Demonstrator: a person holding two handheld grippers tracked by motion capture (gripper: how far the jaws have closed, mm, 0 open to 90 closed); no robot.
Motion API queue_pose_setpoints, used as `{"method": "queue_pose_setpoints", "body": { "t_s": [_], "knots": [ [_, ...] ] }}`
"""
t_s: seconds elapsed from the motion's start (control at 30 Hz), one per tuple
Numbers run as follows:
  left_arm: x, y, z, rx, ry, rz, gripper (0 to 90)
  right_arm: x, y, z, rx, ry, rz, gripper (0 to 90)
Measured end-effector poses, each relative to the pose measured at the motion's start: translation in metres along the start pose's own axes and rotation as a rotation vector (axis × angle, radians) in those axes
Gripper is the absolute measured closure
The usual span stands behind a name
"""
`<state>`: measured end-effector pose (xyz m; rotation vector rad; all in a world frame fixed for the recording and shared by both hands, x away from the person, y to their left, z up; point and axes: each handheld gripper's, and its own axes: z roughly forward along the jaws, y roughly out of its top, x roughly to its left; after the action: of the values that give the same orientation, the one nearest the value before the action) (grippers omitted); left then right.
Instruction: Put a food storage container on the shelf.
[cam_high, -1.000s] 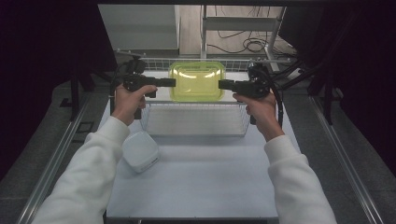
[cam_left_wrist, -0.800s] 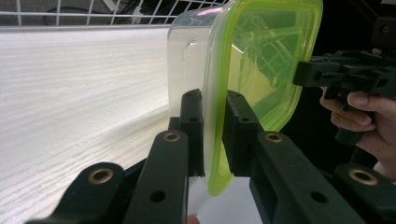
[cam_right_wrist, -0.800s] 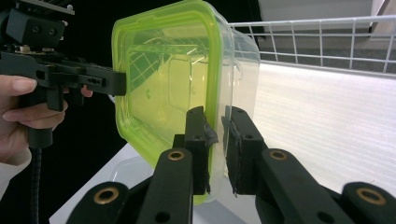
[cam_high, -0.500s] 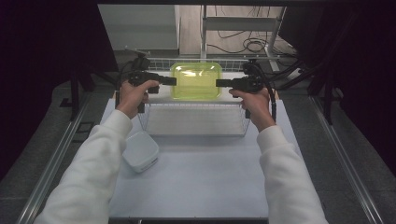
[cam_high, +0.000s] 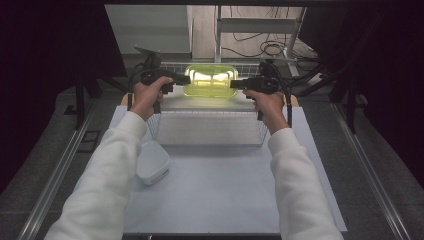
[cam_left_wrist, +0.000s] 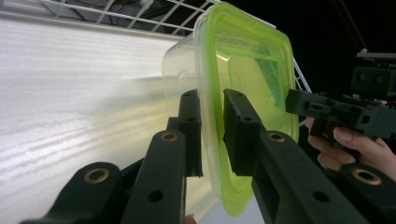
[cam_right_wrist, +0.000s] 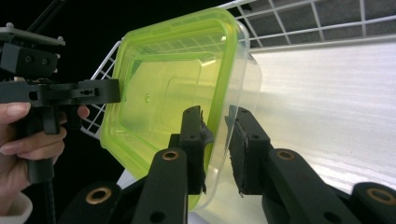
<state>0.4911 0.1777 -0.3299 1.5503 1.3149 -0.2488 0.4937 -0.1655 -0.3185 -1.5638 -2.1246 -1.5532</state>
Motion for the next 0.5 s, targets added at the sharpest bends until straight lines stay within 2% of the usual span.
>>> {"method": "queue_pose_setpoints", "body": {
  "t_s": [0.13,0.17,0.3,0.5],
  "knots": [
    [0.001,0.003,0.006,-0.002,0.026,-0.021,75.7,-0.005,0.002,0.005,-0.008,-0.003,0.061,73.0],
    [0.003,0.003,0.007,-0.001,0.027,-0.027,74.2,-0.007,0.002,0.008,-0.017,-0.003,0.089,71.9],
    [0.006,0.003,0.01,-0.014,0.028,-0.033,72.8,-0.009,0.003,0.011,-0.037,-0.005,0.123,71.2],
    [0.006,0.003,0.011,-0.03,0.033,-0.021,71.1,-0.01,0.002,0.013,-0.069,-0.013,0.135,71.1]
  ]
}}
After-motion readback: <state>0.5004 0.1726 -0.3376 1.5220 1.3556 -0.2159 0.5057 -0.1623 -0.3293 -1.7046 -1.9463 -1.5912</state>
